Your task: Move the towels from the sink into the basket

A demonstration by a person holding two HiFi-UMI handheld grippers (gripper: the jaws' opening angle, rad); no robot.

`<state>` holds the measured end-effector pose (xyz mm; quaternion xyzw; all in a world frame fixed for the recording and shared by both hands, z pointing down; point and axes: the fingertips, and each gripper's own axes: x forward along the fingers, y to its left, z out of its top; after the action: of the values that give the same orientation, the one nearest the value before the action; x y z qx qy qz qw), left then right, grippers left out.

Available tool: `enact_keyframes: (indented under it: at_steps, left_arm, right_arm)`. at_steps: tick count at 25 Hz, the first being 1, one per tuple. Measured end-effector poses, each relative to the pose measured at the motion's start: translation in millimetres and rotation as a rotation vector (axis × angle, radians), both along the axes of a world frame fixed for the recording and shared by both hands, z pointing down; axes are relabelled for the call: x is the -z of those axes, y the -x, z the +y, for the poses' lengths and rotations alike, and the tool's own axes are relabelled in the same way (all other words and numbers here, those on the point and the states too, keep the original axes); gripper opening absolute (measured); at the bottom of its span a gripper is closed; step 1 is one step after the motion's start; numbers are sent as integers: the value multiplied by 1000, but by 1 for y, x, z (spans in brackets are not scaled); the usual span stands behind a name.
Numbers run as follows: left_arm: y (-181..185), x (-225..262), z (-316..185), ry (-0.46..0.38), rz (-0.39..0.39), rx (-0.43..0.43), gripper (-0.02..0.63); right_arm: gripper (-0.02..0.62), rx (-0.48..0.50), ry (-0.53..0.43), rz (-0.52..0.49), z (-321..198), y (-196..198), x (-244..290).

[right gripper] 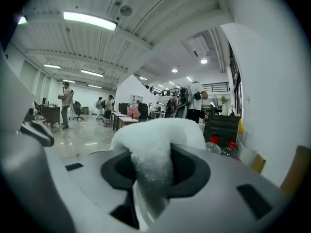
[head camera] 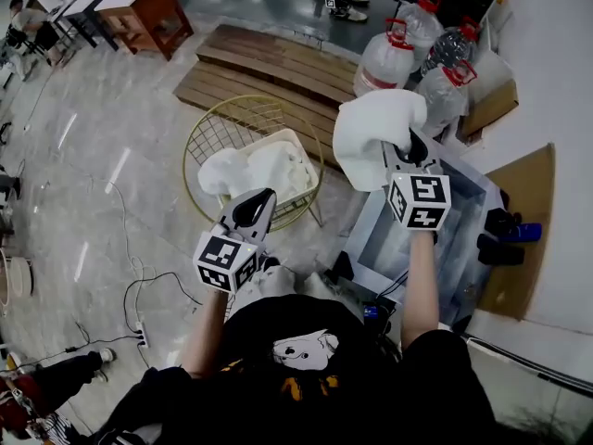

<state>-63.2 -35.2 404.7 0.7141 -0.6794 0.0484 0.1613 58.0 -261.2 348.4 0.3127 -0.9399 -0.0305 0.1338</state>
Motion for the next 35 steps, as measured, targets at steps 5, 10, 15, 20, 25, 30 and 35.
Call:
enact_keyframes:
  at_steps: [5,10,15,20,25,30,35]
  left_arm:
    - [47,-6,34,-9,23,37,17]
    - [94,-16,72,-8,43,93,17]
    - [134,-29,107,1,56,140,17]
    - [163,-44,133,29,78,188,17]
    - [181,-59,149,61,94,222,17]
    - [199,-74,159,85,121,268,17]
    - [212,-90,160,109,120,279,17]
  right_arm:
    - [138,69,13,-67,48,64,21]
    - [138,159,61,-125,94,137,20]
    - [138,232,96,-109,140,201,-3]
    - [138,312,128,-5,182,247,-48]
    - [138,368,213,128,214,266,-116]
    - [138,397,374,284,238,278,-219]
    - [143,435,421,547,249,286,-335]
